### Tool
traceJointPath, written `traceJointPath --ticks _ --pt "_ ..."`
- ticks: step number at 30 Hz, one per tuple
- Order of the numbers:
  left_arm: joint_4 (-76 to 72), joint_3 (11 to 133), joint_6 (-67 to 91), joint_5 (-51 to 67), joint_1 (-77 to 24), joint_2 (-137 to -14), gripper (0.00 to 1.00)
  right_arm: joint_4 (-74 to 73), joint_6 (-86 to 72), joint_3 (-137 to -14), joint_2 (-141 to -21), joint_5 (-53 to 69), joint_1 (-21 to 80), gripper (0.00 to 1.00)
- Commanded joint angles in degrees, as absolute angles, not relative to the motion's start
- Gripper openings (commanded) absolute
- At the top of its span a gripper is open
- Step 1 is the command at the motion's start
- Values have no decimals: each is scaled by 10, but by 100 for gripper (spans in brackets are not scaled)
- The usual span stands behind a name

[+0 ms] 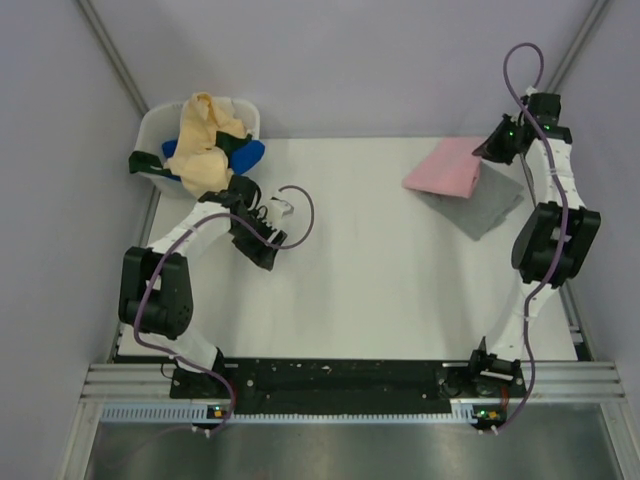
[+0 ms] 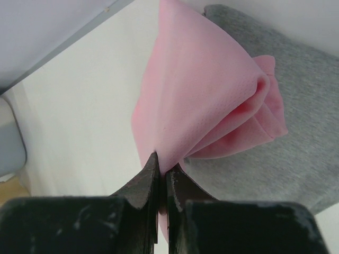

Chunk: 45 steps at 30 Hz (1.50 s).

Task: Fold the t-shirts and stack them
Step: Put the neatly folded tshirt into the corner of the board with the right arm

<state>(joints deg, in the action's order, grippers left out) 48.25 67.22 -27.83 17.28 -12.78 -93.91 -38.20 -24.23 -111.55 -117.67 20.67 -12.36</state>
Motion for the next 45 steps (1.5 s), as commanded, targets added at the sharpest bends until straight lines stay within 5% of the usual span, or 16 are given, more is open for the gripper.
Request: traceJointPath --ticks 1,17,30,32,34,45 --pt "480 680 -285 176 -125 -940 73 -389 -210 -1083 -1119 214 -146 0" --pt "473 672 -286 176 -125 -949 74 -342 -203 -919 -1063 222 -217 0" --pt "473 670 -289 177 -125 -954 75 -352 -138 -897 -1126 104 -235 0" --pt "473 671 -289 177 -125 -957 75 -357 -134 -898 -1136 84 -236 12" --pt "473 673 -288 178 -125 -959 75 -363 -135 -898 -1145 49 -236 38" --pt "478 678 -294 165 -125 -952 76 -375 -138 -942 -1093 -48 -259 45"
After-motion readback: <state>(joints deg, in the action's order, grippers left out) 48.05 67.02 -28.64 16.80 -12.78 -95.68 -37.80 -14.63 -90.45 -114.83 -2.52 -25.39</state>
